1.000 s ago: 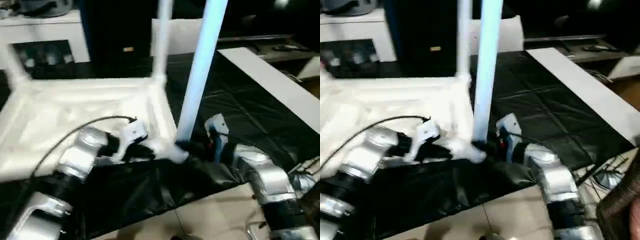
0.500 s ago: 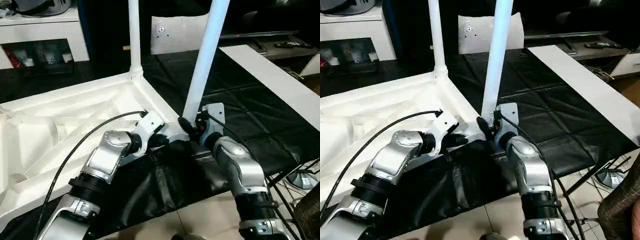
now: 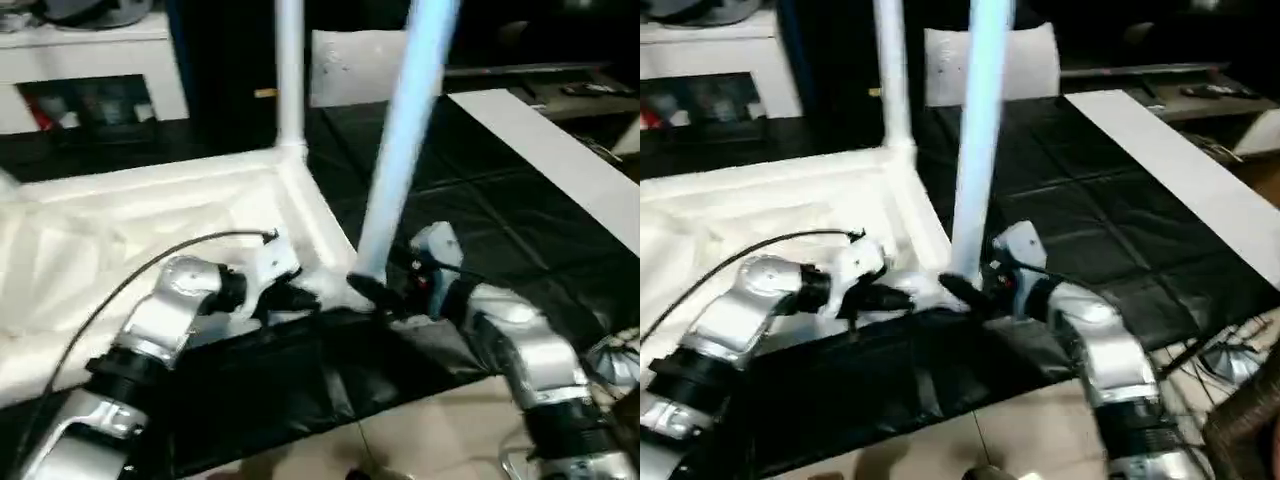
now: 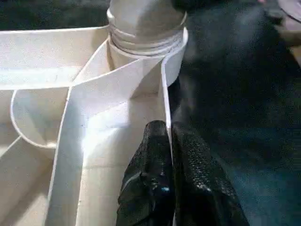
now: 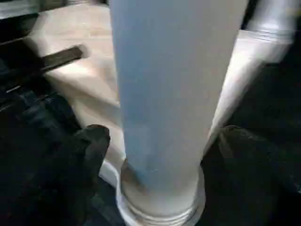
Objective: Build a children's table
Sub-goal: Rotate leg to tighten
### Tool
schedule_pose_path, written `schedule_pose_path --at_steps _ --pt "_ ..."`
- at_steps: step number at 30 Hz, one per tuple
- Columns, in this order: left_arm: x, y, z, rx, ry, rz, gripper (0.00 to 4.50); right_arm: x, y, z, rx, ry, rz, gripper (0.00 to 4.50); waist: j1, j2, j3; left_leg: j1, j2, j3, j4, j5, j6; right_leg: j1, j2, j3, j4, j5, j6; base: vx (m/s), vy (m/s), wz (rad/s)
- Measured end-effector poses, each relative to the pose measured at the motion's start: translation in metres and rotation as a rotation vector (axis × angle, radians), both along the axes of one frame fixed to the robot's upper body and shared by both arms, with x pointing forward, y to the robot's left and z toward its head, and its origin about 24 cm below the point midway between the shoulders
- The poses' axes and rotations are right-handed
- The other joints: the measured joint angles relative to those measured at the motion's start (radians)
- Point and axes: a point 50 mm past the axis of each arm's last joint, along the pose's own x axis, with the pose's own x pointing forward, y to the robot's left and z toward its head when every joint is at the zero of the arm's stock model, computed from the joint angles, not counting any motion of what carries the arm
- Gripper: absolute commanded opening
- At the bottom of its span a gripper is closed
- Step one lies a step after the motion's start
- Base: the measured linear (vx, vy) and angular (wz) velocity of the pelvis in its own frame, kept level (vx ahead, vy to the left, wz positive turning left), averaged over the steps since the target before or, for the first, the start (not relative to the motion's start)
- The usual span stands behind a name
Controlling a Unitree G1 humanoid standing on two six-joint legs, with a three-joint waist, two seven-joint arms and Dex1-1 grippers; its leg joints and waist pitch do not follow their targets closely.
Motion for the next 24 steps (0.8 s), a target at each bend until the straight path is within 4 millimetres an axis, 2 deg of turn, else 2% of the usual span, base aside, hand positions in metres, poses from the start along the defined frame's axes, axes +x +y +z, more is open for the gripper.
schedule_pose_path --at_steps 2,4,6,15,24 --pt "-0.002 0.004 0.001 0.009 0.009 -0.034 0.0 -0.002 -0.004 0.001 -0.004 0.001 0.042 4.09 0.007 0.0 0.0 0.0 0.0 0.0 0.0 0.0 0.0 0.001 0.0 0.0 0.0 0.0 0.0 0.0 0.0 0.0" --pt "-0.003 0.004 0.002 0.014 0.01 -0.083 0.0 -0.006 -0.004 0.001 -0.011 0.017 0.129 3.83 0.013 0.0 0.0 0.0 0.0 0.0 0.002 0.0 0.0 0.001 -0.001 0.0 0.0 0.0 0.0 0.0 0.0 0.0" --pt "-0.005 0.006 0.001 0.031 0.026 -0.157 0.0 -0.011 -0.008 0.001 -0.042 0.035 0.228 3.76 0.02 0.0 0.0 0.0 0.0 0.0 0.002 0.0 0.001 0.001 -0.001 0.001 0.0 0.0 0.0 0.0 0.0 0.0" --pt "-0.007 0.01 0.004 0.071 0.06 -0.337 0.0 -0.025 -0.004 -0.002 -0.06 0.103 0.467 2.93 0.026 -0.001 0.0 0.001 0.001 0.0 0.004 0.0 0.0 0.002 0.0 0.0 0.002 0.0 0.0 0.0 0.0 0.0" --pt "-0.003 0.01 0.005 0.089 0.071 -0.401 0.0 -0.026 -0.004 0.001 -0.055 0.142 0.551 2.14 0.029 -0.002 0.0 0.001 0.001 0.0 0.004 0.0 0.0 0.002 0.0 0.0 0.002 0.0 0.0 0.0 0.0 0.0"
